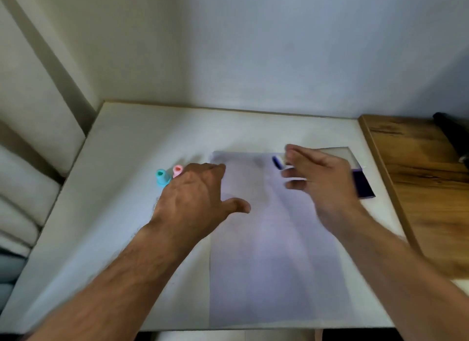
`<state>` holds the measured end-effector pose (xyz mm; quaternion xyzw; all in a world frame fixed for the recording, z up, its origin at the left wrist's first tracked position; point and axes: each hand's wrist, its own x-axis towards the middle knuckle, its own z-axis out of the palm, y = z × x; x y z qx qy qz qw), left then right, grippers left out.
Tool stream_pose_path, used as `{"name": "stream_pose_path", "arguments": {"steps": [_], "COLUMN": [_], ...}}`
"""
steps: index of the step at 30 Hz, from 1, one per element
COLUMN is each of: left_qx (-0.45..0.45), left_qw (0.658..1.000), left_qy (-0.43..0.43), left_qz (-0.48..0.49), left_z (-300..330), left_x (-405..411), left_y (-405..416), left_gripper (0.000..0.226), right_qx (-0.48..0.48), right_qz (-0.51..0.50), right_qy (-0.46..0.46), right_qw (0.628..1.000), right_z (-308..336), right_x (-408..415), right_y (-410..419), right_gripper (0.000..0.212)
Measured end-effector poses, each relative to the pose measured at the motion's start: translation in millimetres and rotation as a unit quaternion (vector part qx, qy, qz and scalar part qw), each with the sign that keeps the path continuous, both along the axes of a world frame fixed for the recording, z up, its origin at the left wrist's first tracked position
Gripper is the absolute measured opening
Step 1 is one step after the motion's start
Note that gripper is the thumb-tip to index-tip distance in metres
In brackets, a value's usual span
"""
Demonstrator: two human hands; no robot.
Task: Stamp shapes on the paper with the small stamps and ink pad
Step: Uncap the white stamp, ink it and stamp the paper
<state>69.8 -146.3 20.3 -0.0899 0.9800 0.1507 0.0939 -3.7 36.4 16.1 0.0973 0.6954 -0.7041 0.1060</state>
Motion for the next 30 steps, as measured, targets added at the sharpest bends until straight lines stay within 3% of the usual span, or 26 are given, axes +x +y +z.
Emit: {"name": "stream_pose_path", "arguments": {"steps": [3, 8, 12, 15, 19, 22, 30], "left_qx": [-0.005, -0.021, -0.023, -0.039, -0.046, -0.034, -0.005], "left_qw": [1.000, 0.999, 0.998, 0.998, 0.997, 0.997, 0.998], "left_qy": [-0.001, 0.030, 0.036, 0.013, 0.011, 0.032, 0.035], "left_qz": [-0.017, -0.038, -0.045, -0.056, -0.067, -0.063, -0.052], "left_z": [-4, -14, -17, -17, -20, -21, -21], "left_x": [0, 2, 2, 3, 5, 6, 5], "left_y": [0, -4, -6, -6, -6, -5, -4], "left_gripper": [0.072, 0.051, 0.045, 0.044, 0.042, 0.041, 0.034], "right_qx": [-0.084, -0.228, -0.263, -0.149, 0.017, 0.118, 0.239], "right_qz": [-0.008, -0.073, -0.081, -0.068, -0.050, -0.034, -0.005], "right_qy": [-0.033, -0.134, -0.142, -0.013, 0.107, 0.165, 0.305], "right_qw": [0.996, 0.962, 0.951, 0.986, 0.993, 0.979, 0.922], "right_z": [-10, -23, -29, -30, -44, -62, -72], "right_x": [-2, -11, -13, -17, -14, -4, -2], "right_y": [-52, -94, -101, -100, -104, -105, -110], "right_gripper": [0.007, 0.016, 0.017, 0.011, 0.015, 0.025, 0.026]}}
